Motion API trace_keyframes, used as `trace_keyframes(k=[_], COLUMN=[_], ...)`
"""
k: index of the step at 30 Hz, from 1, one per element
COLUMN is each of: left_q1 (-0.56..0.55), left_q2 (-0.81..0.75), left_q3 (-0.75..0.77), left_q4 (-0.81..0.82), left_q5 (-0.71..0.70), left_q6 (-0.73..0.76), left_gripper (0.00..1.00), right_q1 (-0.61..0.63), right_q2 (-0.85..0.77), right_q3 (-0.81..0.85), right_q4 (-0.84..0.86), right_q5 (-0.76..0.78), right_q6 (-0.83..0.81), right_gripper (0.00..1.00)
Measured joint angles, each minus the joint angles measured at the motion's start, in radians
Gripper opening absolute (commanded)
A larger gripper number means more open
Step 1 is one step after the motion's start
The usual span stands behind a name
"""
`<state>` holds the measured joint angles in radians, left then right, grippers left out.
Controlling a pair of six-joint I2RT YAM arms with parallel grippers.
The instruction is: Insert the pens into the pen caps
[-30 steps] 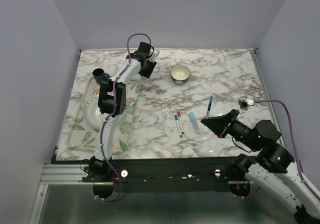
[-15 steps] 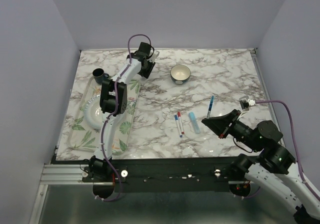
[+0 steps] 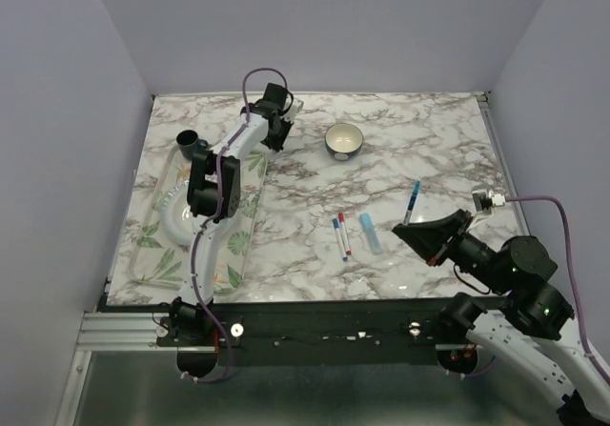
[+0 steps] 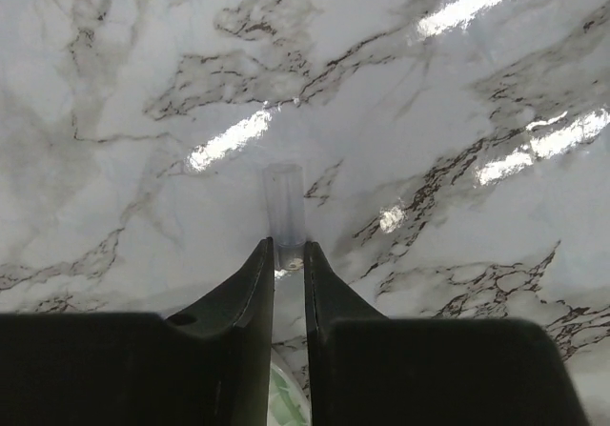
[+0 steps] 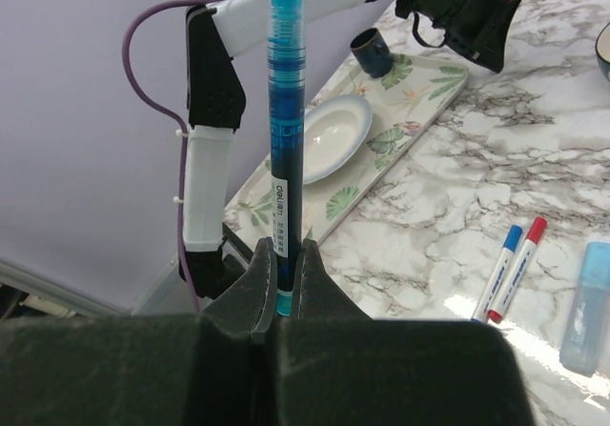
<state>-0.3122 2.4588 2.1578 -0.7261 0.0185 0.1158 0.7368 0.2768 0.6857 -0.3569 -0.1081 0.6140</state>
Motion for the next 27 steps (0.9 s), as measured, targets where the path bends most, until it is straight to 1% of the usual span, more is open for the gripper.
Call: trace_keyframes(k=[3,5,7,11,14,16,19,21,22,24,27], left_q1=[-0.004,-0.007,-0.016,-0.048,-0.083,-0.097,-0.114,-0.116,-0.116,-0.116,-0.123], left_q2=[-0.041,-0.072,-0.119,-0.218,-0.31,-0.355,-0.472,-0.582,-0.633,-0.753,-0.858], left_q3=[-0.069,-0.121,-0.197,-0.349,-0.484,-0.539,-0.667,-0.761,-0.803,-0.89,-0.976], left_q4=[0.013,0.022,0.031,0.037,0.047,0.053,0.122,0.205,0.253,0.349,0.451], left_q5=[0.002,0.002,0.001,0.004,0.039,0.069,0.192,0.284,0.31,0.368,0.401], left_q6=[-0.011,-0.017,-0.027,-0.06,-0.123,-0.156,-0.243,-0.337,-0.367,-0.473,-0.574], left_gripper=[0.08,0.06,0.01,0.0,0.0,0.0,0.0,0.0,0.0,0.0,0.0], right_q1=[0.0,0.0,0.0,0.0,0.0,0.0,0.0,0.0,0.0,0.0,0.0], right_q2=[-0.018,-0.029,-0.039,-0.051,-0.056,-0.05,-0.007,0.028,0.04,0.061,0.076], right_q3=[0.0,0.0,0.0,-0.001,-0.014,-0.032,-0.077,-0.116,-0.133,-0.174,-0.211], right_q4=[-0.008,-0.014,-0.021,-0.043,-0.043,-0.046,-0.043,-0.031,-0.024,0.005,0.038], right_q5=[0.004,0.01,0.014,0.019,0.026,0.035,0.032,0.023,0.014,0.001,-0.016], right_q6=[0.006,0.013,0.016,0.023,0.024,0.026,0.037,0.048,0.053,0.072,0.094], right_gripper=[0.01,0.01,0.01,0.01,0.01,0.01,0.01,0.01,0.01,0.01,0.01])
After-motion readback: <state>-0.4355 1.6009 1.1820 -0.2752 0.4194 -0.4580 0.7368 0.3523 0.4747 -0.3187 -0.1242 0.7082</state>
